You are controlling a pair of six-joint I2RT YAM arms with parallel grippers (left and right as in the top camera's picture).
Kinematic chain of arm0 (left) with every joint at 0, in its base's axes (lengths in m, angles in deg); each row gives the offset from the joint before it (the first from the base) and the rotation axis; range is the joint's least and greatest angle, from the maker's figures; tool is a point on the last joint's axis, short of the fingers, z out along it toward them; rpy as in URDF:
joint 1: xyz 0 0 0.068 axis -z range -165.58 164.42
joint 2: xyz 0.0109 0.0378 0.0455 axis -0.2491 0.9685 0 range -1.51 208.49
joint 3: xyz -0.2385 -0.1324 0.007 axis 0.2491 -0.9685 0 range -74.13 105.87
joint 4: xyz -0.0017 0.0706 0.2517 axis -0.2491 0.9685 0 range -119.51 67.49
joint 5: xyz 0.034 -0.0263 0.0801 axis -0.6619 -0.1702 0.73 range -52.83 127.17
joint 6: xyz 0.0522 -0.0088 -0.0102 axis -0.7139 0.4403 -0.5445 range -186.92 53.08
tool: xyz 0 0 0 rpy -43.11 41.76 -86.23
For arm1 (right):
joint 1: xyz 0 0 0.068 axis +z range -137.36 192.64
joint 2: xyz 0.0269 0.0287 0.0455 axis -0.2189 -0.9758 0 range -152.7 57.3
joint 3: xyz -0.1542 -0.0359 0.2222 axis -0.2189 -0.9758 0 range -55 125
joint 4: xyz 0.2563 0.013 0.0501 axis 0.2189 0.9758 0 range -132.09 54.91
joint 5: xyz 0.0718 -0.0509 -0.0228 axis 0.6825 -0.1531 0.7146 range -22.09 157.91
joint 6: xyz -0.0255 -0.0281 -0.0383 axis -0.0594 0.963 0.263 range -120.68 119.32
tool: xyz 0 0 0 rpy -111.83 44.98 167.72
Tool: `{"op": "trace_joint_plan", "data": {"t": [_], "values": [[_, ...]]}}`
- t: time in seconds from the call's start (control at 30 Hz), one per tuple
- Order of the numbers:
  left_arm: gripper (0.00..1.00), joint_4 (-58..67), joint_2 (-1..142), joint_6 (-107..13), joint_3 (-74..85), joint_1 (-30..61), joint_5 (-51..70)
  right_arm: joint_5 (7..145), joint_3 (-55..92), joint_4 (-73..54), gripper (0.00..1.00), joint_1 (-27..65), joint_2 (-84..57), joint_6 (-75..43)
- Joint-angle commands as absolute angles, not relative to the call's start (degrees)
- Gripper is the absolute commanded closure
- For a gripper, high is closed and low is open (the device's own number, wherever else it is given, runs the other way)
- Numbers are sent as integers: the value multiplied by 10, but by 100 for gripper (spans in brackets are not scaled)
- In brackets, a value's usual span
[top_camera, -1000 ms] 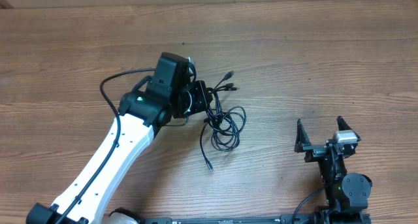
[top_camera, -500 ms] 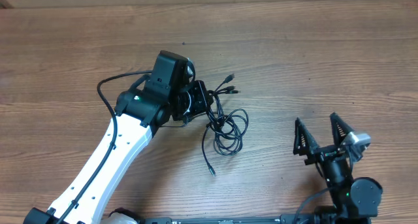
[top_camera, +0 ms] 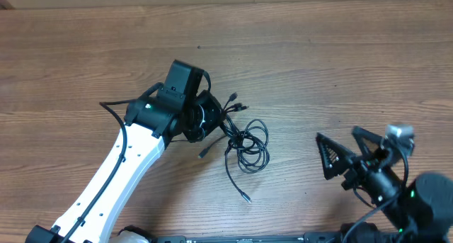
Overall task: Untangle cables
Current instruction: 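Lift the bundle with the left gripper and raise the right arm, then move the right gripper to the hanging cables and grasp them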
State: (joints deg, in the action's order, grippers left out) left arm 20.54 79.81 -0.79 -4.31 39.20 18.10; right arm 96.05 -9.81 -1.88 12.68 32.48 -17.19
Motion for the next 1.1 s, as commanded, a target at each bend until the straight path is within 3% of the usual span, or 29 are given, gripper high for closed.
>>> {"op": "trace_joint_plan", "data": {"t": [0.0, 0.17, 0.63, 1.07], "values": [[96, 215, 786, 13, -28, 394, 182, 1108, -80, -43, 0, 126, 283, -174], [96, 234, 786, 12, -28, 395, 181, 1229, -80, -100, 0, 126, 234, -175], [96, 239, 786, -3, -28, 395, 234, 1214, -80, -86, 0, 135, 38, -236], [96, 244, 786, -91, -28, 395, 275, 1109, -80, -143, 0, 299, -95, -224]]}}
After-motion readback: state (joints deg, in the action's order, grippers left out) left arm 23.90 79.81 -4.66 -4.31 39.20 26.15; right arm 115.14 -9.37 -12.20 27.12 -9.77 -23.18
